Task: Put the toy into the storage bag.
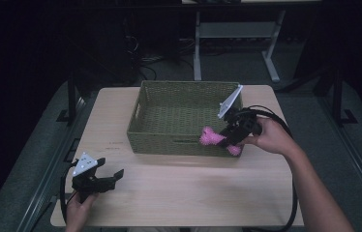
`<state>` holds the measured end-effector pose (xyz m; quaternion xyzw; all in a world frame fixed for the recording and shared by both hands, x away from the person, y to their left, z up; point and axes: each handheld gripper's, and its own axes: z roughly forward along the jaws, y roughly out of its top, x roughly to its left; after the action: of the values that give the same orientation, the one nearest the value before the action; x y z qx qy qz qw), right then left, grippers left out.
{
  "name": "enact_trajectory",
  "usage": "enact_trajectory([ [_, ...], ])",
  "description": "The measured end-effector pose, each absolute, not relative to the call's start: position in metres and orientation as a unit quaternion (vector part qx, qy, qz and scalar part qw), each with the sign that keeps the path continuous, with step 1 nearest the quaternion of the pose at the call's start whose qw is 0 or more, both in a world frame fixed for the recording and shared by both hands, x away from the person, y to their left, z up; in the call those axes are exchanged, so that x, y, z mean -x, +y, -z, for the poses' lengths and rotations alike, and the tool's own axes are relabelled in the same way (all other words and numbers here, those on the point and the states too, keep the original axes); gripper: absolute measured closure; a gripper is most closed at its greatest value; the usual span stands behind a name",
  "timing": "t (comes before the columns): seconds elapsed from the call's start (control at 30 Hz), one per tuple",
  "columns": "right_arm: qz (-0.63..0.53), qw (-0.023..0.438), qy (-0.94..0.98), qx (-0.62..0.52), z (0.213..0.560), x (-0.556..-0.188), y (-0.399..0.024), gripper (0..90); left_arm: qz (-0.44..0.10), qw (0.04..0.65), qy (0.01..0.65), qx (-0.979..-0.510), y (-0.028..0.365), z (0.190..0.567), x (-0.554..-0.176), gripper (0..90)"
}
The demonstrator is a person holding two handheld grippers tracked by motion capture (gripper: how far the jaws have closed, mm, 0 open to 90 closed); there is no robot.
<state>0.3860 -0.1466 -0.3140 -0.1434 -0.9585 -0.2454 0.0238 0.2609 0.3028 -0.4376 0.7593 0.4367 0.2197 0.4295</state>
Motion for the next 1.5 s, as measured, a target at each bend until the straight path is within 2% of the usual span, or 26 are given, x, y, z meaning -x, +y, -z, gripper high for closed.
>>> enact_trajectory([
  [0.43, 0.244, 0.020, -0.957, 0.153, 0.303, -0.404, -0.149, 57.9, -0.220, 0.428, 0.436, -0.760, 0.304, 0.437, -0.261, 13.3],
  [1.5, 0.241, 0.020, -0.953, 0.185, 0.306, -0.446, -0.149, 57.8, -0.219, 0.428, 0.436, -0.761, 0.303, 0.438, -0.262, 13.3],
])
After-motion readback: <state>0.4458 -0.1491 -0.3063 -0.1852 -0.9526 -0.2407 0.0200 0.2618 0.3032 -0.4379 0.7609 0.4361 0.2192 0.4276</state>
